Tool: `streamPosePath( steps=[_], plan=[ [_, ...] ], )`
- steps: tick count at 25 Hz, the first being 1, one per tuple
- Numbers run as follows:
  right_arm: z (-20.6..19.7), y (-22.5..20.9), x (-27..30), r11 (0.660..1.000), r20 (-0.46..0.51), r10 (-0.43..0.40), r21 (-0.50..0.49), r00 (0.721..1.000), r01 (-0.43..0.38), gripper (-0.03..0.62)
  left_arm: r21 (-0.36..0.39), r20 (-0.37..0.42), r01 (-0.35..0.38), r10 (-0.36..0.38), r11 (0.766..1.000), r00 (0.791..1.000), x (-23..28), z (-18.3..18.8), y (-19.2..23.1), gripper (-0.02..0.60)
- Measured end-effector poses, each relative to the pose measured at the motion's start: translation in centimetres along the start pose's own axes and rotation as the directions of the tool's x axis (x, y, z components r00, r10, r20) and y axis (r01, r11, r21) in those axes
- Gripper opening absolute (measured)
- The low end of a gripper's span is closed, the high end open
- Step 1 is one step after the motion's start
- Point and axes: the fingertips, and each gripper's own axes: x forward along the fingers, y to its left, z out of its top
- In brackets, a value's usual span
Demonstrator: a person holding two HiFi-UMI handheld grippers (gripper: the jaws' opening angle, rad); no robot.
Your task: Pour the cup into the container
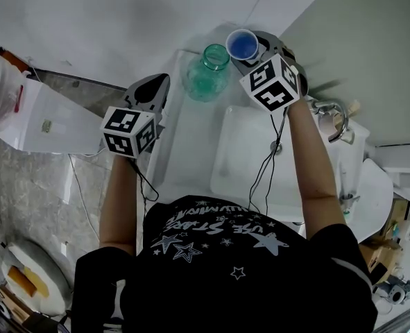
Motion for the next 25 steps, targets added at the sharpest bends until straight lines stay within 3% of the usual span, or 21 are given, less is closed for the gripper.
streamPosePath(
  steps=[7,25],
  plan=[
    [0.2,-0.2,0.6,0.992,-0.039,-0.056,-0.117,0.998,0.051,0.284,-0.004,-0.003,0.013,-0.013,1.0,1.0,0.4,-0.3,0.2,0.011],
    [-0.3,-0.2,1.5,0.95,-0.092,-0.146,-0.292,0.985,0.113,0.283,-0.017,-0.001,0.034,-0.034,0.999,0.999,0.7,-1.2,0.0,0.011]
  ],
)
